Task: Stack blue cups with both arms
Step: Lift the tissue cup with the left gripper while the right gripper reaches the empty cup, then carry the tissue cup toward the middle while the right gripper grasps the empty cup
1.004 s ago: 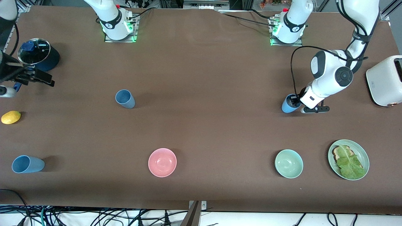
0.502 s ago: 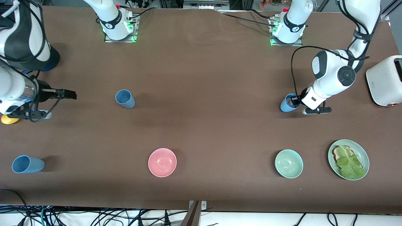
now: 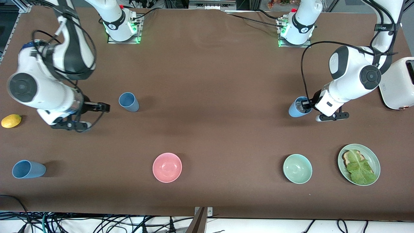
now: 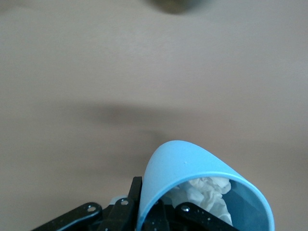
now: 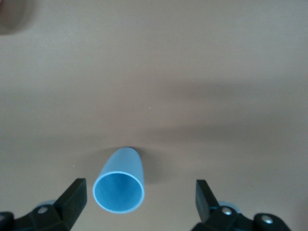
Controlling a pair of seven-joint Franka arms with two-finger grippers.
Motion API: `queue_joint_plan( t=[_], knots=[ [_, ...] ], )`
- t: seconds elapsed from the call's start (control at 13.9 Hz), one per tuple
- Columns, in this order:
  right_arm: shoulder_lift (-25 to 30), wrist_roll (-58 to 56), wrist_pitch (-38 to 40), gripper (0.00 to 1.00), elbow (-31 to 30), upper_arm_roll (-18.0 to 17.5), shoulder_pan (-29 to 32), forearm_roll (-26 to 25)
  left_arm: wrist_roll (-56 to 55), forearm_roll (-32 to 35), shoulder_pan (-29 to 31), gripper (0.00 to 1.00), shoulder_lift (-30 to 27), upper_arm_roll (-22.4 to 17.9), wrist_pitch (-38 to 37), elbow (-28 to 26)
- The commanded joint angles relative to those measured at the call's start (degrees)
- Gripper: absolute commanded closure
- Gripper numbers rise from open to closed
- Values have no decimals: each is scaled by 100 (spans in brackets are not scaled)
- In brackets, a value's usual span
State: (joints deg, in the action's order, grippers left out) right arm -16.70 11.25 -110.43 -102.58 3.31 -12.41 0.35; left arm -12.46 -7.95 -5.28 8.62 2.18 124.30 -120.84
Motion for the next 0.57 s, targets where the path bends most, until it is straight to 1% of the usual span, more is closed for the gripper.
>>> queue_joint_plan(
  t=[0.0, 0.22, 0.29, 0.43, 0.5],
  knots=[
    [588, 71, -730, 0, -1006, -14, 46, 88, -727, -129, -480, 100, -88, -33, -161, 130],
    [1071, 71, -1575, 0, -2078, -23, 46, 106, -1887, -58, -1209, 100, -79, -33, -161, 262],
    [1151, 71, -1883, 0, -2378, -23, 46, 106, -2231, -23, -1438, 100, -53, -33, -161, 341],
    [1170, 71, -2175, 0, -2670, -32, 46, 106, -2995, 275, -1895, 100, -9, -33, -135, 437],
    [1178, 71, -2324, 0, -2793, -41, 46, 106, -3347, 311, -2098, 100, 78, -33, -117, 499]
  ],
)
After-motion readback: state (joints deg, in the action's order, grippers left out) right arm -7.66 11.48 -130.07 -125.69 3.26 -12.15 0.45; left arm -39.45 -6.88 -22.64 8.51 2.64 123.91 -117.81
